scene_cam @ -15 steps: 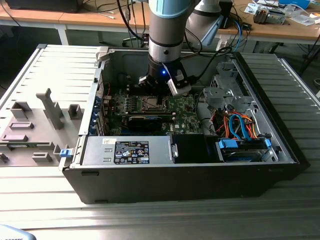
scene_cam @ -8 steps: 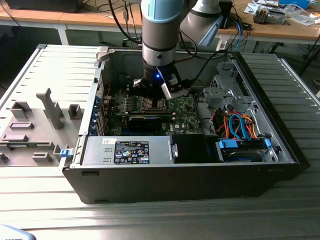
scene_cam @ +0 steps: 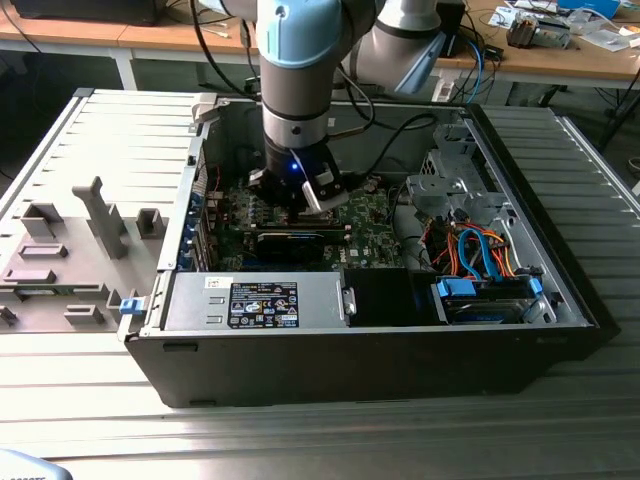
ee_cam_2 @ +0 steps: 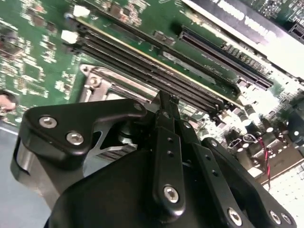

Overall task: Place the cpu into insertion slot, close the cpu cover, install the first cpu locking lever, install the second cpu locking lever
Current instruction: 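Install the second cpu locking lever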

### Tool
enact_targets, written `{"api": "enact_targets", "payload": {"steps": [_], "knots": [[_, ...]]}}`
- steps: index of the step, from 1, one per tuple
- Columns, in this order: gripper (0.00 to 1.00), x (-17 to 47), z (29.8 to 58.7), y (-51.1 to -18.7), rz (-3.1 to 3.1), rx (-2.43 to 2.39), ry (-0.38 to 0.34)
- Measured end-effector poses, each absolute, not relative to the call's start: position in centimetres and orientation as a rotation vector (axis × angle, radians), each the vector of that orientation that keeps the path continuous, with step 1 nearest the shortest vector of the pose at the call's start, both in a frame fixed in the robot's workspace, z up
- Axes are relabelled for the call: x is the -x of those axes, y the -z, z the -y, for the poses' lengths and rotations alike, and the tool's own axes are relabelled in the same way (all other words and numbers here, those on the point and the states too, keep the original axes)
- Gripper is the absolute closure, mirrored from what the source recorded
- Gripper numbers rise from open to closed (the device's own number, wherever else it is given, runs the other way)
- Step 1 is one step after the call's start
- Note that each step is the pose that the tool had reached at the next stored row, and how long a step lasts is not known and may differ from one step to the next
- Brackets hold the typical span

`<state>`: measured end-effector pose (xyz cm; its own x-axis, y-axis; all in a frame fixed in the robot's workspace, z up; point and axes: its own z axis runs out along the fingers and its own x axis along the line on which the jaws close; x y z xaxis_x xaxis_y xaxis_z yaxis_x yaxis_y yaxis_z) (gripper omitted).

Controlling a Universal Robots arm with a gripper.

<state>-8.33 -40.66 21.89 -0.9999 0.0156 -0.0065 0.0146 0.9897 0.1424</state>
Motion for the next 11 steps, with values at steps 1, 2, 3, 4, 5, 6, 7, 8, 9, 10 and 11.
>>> {"api": "enact_targets", "payload": {"steps": [1,2,3,4,5,6,7,8,9,10,11], "knots": [[0.89,8.5,40.7,-21.6,-3.127,-0.013,-0.225],[0.89,8.6,40.7,-21.5,-3.127,-0.005,-0.226],[0.89,8.8,40.7,-21.2,-3.128,0.018,-0.228],[0.89,8.8,40.7,-21.1,-3.128,0.030,-0.229],[0.89,8.9,40.7,-21.0,-3.128,0.042,-0.229],[0.89,9.0,40.6,-21.0,-3.129,0.058,-0.231],[0.89,9.1,40.6,-20.9,-3.129,0.066,-0.234],[0.89,9.2,40.6,-20.9,-3.128,0.077,-0.241],[0.89,9.3,40.5,-20.8,-3.128,0.081,-0.243],[0.89,9.4,40.5,-20.8,-3.128,0.085,-0.245],[0.89,10.0,40.2,-20.4,-3.127,0.129,-0.262]]}}
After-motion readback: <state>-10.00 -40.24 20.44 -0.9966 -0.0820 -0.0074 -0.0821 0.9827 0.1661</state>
